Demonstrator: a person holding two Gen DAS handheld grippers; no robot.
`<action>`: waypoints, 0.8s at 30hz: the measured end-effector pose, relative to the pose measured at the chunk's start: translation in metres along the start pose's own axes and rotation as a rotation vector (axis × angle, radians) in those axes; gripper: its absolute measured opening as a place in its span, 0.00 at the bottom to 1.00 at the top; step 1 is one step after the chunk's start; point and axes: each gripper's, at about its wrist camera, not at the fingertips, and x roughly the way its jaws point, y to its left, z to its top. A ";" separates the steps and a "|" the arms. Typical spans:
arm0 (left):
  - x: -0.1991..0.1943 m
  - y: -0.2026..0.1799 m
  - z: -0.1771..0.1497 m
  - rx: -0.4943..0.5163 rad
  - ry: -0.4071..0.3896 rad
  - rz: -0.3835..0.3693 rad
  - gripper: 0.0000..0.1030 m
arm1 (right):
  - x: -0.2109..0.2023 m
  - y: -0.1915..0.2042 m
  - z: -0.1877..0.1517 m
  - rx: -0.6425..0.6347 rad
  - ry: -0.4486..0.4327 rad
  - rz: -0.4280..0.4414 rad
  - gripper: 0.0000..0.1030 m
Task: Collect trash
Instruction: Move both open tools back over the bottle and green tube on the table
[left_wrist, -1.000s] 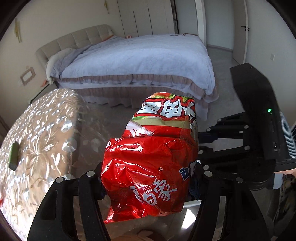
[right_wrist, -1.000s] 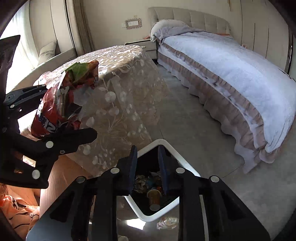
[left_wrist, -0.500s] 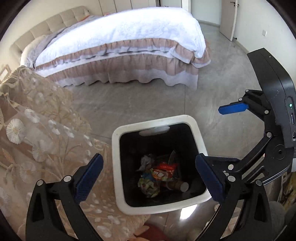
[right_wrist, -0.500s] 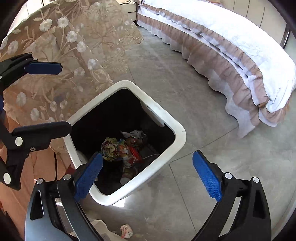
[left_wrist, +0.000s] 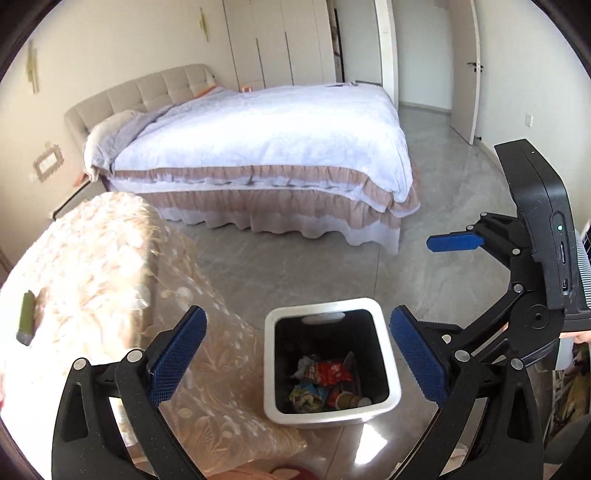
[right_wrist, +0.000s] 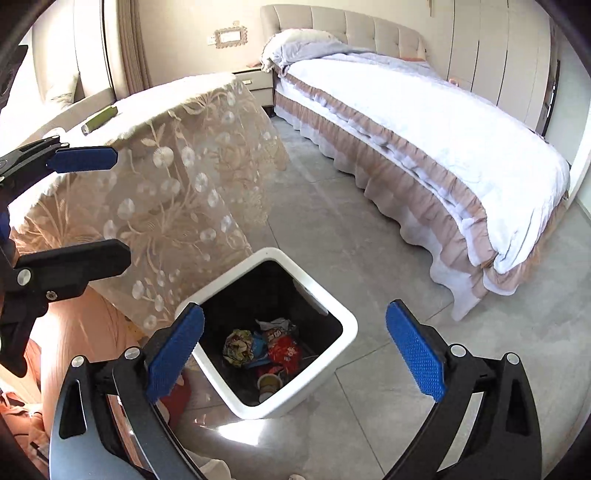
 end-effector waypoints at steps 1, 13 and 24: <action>-0.009 0.007 0.001 -0.015 -0.015 0.022 0.95 | -0.006 0.004 0.005 -0.004 -0.018 0.003 0.95; -0.097 0.098 -0.016 -0.157 -0.095 0.266 0.95 | -0.050 0.081 0.084 -0.096 -0.209 0.129 0.95; -0.143 0.186 -0.055 -0.212 -0.069 0.439 0.95 | -0.036 0.172 0.143 -0.259 -0.229 0.252 0.95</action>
